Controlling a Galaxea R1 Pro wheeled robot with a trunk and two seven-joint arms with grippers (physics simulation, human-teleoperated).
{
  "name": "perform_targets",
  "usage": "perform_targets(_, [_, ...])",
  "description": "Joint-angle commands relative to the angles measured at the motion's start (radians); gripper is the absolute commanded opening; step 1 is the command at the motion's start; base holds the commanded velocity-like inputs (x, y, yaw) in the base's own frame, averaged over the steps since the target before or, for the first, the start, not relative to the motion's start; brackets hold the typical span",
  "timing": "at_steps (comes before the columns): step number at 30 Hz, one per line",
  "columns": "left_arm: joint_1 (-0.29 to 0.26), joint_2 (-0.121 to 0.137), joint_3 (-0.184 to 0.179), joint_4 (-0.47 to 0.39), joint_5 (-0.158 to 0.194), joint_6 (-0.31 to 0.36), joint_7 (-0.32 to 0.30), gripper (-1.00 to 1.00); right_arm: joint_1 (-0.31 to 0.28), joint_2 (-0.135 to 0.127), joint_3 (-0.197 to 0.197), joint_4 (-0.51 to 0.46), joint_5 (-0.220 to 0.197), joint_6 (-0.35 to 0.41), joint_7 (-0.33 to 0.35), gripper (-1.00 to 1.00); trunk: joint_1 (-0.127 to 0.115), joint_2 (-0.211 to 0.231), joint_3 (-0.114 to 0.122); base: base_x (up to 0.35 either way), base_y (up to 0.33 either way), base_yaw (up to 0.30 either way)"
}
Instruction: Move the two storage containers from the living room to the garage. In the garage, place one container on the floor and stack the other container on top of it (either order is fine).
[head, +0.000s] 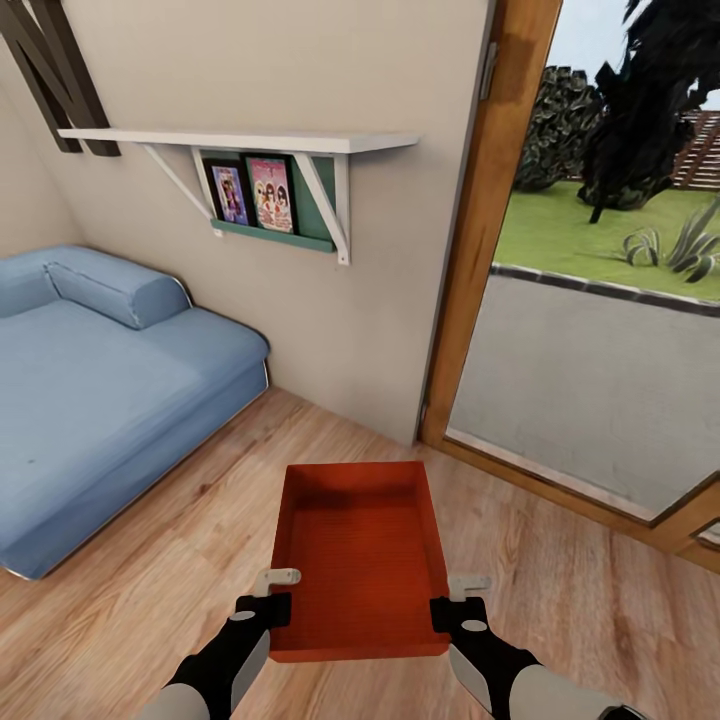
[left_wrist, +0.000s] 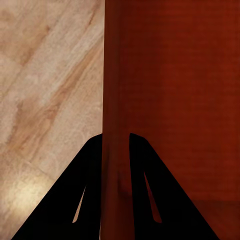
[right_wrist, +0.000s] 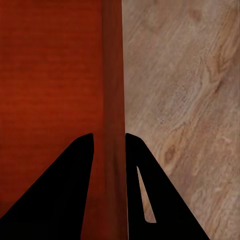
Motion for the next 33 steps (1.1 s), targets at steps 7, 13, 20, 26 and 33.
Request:
perform_targets(7, [0.001, 0.0, 0.001, 0.002, -0.002, 0.007, 0.028, -1.0, -0.001, 0.0, -0.016, -0.002, 0.007, -0.027, -0.004, -1.0, 0.0, 0.0, 0.01, 0.0, 0.0, 0.0])
perform_targets(13, [0.001, 0.0, 0.001, 0.002, -0.002, 0.007, 0.028, -1.0, -0.001, 0.0, -0.014, -0.002, 0.01, -0.026, -0.004, -1.0, 0.0, 0.0, 0.012, 0.0, 0.0, 0.0])
perform_targets(20, [0.0, 0.005, -0.006, -0.008, -0.002, 0.012, 0.006, -1.0, -0.001, 0.0, 0.006, -0.002, -0.007, -0.008, -0.006, -1.0, 0.0, 0.0, 0.012, 0.0, 0.0, 0.0])
perform_targets(26, [0.0, 0.012, -0.005, -0.02, 0.009, -0.001, 0.006, -1.0, -0.001, -0.004, 0.004, -0.003, -0.004, -0.018, -0.006, -1.0, 0.0, 0.0, 0.012, 0.0, 0.0, 0.0])
perform_targets(33, [0.001, 0.014, -0.004, -0.038, 0.001, -0.012, -0.004, -1.0, -0.001, -0.002, -0.009, -0.004, 0.003, -0.049, -0.005, -1.0, 0.0, 0.0, 0.012, 0.0, 0.0, 0.0])
